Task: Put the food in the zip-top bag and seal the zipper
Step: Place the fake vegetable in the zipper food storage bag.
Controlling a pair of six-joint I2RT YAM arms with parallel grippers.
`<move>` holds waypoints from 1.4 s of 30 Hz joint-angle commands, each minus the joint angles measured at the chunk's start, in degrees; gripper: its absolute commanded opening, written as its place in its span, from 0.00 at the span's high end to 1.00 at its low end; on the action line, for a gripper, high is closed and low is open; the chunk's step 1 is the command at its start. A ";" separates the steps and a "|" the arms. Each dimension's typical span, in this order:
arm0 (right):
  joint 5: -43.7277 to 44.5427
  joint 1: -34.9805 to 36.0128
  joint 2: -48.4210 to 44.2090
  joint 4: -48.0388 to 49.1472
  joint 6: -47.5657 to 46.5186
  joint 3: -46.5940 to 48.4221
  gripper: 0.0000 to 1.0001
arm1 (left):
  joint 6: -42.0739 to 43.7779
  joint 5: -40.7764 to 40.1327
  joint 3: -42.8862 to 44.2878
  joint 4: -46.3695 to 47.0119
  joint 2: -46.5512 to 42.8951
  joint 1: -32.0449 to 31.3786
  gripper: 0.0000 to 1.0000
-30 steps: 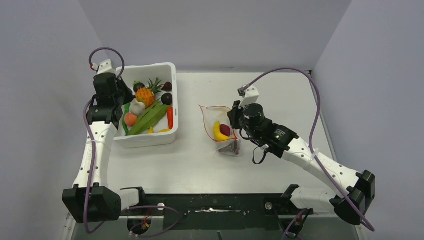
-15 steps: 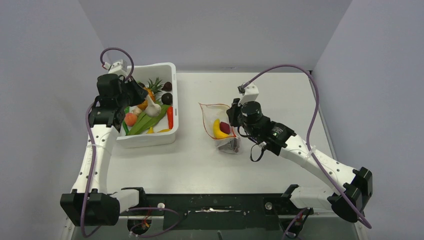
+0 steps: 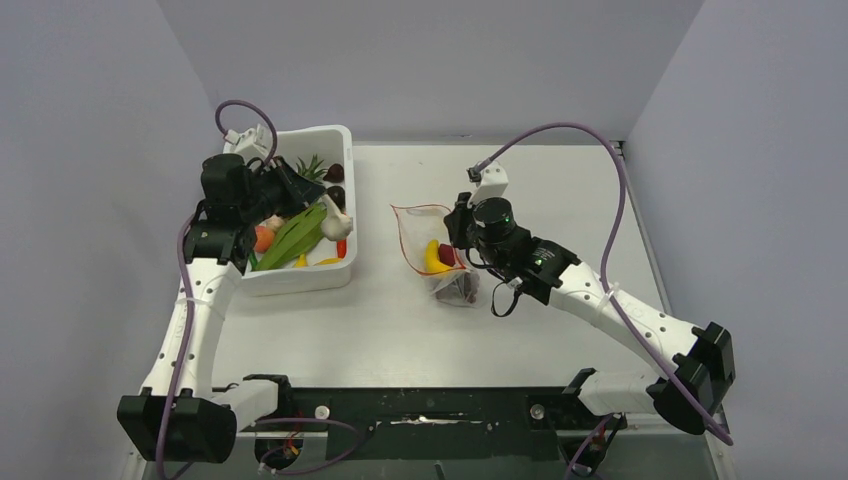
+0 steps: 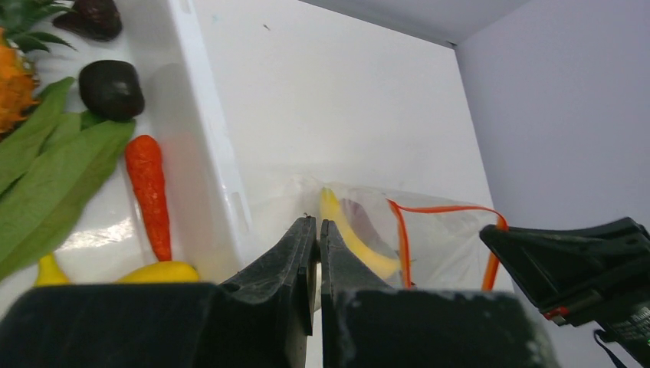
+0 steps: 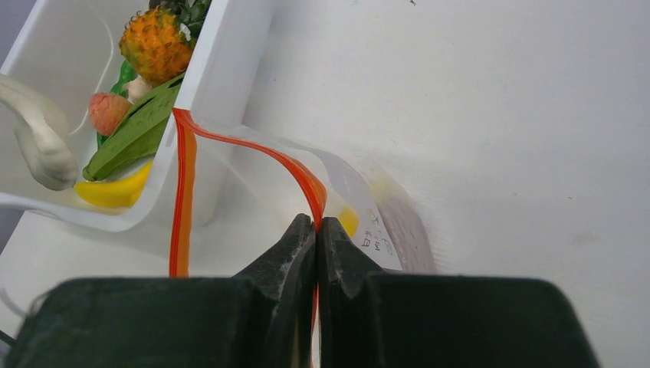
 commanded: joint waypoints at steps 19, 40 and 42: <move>-1.39 -0.12 -0.60 5.66 2.34 2.50 1.00 | -18.29 0.43 -4.46 25.87 -2.48 -18.38 1.00; -2.10 -0.19 -2.61 7.24 3.17 0.54 1.00 | -14.82 -11.16 -13.16 36.86 5.56 -30.35 1.00; -2.20 -0.19 -2.68 7.24 3.14 0.53 1.00 | -14.73 -10.92 -13.17 36.64 6.07 -30.44 1.00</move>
